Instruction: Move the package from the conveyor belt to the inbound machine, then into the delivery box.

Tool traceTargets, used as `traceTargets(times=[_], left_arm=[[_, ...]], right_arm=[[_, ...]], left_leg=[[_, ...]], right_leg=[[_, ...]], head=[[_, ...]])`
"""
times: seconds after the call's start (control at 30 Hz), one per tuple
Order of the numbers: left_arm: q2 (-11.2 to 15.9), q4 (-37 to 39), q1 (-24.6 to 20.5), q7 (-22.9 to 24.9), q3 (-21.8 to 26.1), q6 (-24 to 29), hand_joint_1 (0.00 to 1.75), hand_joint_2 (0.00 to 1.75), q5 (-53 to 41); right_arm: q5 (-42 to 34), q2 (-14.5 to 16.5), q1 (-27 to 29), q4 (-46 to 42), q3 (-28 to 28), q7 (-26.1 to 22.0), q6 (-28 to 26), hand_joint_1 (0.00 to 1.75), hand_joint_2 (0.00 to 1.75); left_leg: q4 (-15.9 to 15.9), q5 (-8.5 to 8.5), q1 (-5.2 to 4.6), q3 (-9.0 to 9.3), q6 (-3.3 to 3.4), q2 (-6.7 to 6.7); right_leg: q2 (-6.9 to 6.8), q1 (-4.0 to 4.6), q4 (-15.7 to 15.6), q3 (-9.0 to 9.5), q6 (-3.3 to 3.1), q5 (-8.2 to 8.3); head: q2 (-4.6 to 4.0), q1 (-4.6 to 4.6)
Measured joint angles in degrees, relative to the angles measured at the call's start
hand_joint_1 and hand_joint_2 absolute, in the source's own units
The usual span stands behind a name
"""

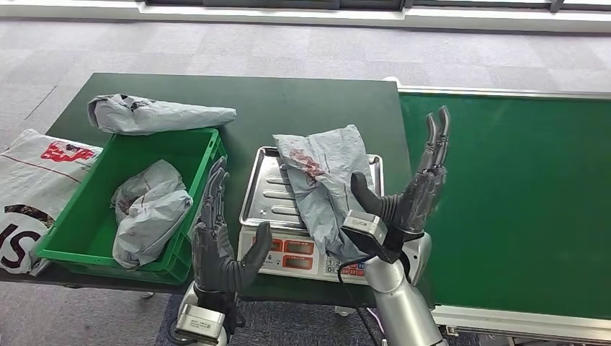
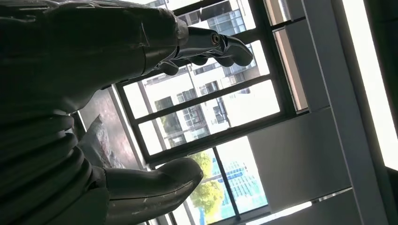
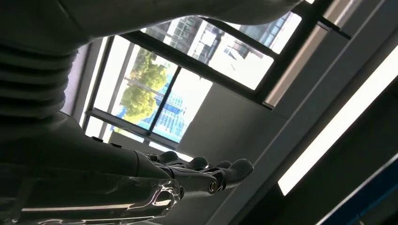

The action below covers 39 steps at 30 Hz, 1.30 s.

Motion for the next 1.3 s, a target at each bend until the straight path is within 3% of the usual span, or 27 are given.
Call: traceTargets(times=[0.33,0.5,0.6,0.73,0.97,1.2,1.3], left_arm=[[1.12,4.86,-5.27,10.09,2.10,2.69,0.00,1.75,-24.65],[3.52,14.90,-13.65,18.75,3.08,1.95,0.00,1.75,-47.00],[4.74,22.77,-19.71,20.91,3.61,4.54,0.00,1.75,-53.98],[6.05,31.07,-25.83,21.56,3.78,6.32,0.00,1.75,-57.11],[7.37,40.98,-32.00,21.83,3.79,6.36,0.00,1.75,-62.10],[7.62,44.18,-33.83,22.28,3.69,6.87,0.00,1.75,-63.37],[7.92,51.21,-37.52,24.51,-0.29,8.89,0.00,1.75,-64.02]], right_arm=[[1.39,1.77,3.44,-18.49,-0.99,-0.23,-0.10,0.00,1.75],[-1.53,1.75,4.57,-25.24,-1.51,-0.21,-0.10,0.00,1.75],[-1.29,1.70,4.96,-27.84,-1.86,-0.22,-0.10,0.00,1.75],[-1.16,1.67,5.35,-29.68,-2.50,-0.22,-0.10,0.00,1.75],[-1.70,1.52,5.56,-30.61,-3.02,-0.20,-0.10,0.00,1.75],[-1.69,1.51,5.58,-30.62,-3.07,-0.20,-0.10,0.00,1.75],[-2.14,1.40,5.76,-30.62,-3.11,-0.19,-0.10,0.00,1.75]], left_leg=[[0.00,0.05,0.00,0.07,0.05,0.01],[0.01,0.12,-0.02,0.09,0.02,0.01],[0.01,0.16,-0.02,0.11,-0.02,0.11],[0.00,0.19,-0.02,0.11,-0.07,0.13],[0.00,0.19,-0.01,0.09,-0.08,0.14],[0.00,0.19,-0.01,0.09,-0.08,0.14],[0.00,0.19,-0.02,0.09,-0.08,0.14]], right_leg=[[-0.01,-0.05,0.00,0.07,0.01,0.02],[-0.01,-0.05,0.00,0.06,-0.02,0.10],[0.07,-0.02,0.01,0.02,-0.12,0.20],[0.07,0.01,0.01,0.01,-0.15,0.22],[0.08,0.01,0.02,-0.02,-0.15,0.22],[0.08,0.01,0.02,-0.02,-0.15,0.22],[0.08,0.00,0.02,-0.02,-0.15,0.22]], head=[[-0.01,0.02],[0.00,0.02],[0.01,0.02],[0.00,0.01],[0.01,0.01],[0.00,0.01],[-0.01,0.02]])
